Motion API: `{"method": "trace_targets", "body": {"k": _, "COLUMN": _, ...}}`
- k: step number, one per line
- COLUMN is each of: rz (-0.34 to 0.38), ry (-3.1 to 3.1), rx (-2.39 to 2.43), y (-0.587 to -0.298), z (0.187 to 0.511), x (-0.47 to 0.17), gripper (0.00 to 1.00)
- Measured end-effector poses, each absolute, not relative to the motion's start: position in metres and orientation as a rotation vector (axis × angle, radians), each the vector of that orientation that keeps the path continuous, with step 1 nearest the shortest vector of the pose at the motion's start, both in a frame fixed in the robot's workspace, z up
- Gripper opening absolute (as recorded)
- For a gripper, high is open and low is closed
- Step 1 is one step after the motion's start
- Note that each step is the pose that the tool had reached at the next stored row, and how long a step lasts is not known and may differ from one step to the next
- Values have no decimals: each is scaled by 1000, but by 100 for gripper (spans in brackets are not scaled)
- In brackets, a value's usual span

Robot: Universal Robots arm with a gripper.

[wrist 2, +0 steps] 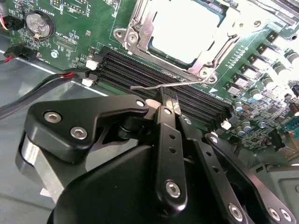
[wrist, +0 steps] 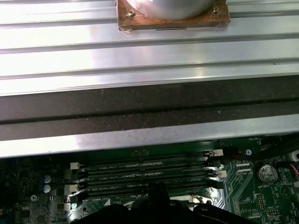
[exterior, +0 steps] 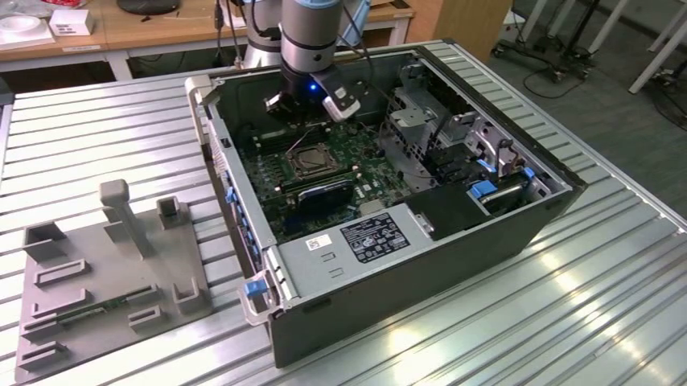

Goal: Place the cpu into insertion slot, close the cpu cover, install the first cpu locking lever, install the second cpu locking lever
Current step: 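Install the first cpu locking lever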

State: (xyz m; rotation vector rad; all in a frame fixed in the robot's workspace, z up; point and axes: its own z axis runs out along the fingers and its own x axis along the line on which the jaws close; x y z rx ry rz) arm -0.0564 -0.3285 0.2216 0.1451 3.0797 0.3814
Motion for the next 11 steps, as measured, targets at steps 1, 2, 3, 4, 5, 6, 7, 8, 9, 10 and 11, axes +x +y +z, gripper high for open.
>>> {"method": "trace_targets", "body": {"k": 1, "rz": 382, "ry": 3080, "rx": 145, "y": -328, "z": 222, "x": -56, "gripper": 11}}
{"method": "trace_targets", "body": {"k": 2, "rz": 382, "ry": 3080, "rx": 145, "y": -328, "z": 222, "x": -56, "gripper": 11}}
{"method": "trace_targets", "body": {"k": 3, "rz": 382, "ry": 3080, "rx": 145, "y": -328, "z": 221, "x": -56, "gripper": 11}}
{"method": "trace_targets", "body": {"k": 4, "rz": 382, "ry": 3080, "rx": 145, "y": -328, "z": 221, "x": -56, "gripper": 11}}
{"method": "trace_targets", "body": {"k": 5, "rz": 382, "ry": 3079, "rx": 145, "y": -328, "z": 221, "x": -55, "gripper": 11}}
{"method": "trace_targets", "body": {"k": 6, "rz": 382, "ry": 3079, "rx": 145, "y": -328, "z": 220, "x": -55, "gripper": 11}}
{"method": "trace_targets", "body": {"k": 7, "rz": 382, "ry": 3080, "rx": 145, "y": -328, "z": 220, "x": -54, "gripper": 11}}
{"method": "trace_targets", "body": {"k": 8, "rz": 382, "ry": 3080, "rx": 145, "y": -328, "z": 220, "x": -54, "gripper": 11}}
{"method": "trace_targets", "body": {"k": 9, "rz": 382, "ry": 3080, "rx": 145, "y": -328, "z": 219, "x": -53, "gripper": 11}}
{"method": "trace_targets", "body": {"k": 10, "rz": 382, "ry": 3080, "rx": 145, "y": -328, "z": 218, "x": -52, "gripper": 11}}
{"method": "trace_targets", "body": {"k": 11, "rz": 382, "ry": 3080, "rx": 145, "y": -328, "z": 217, "x": -52, "gripper": 11}}
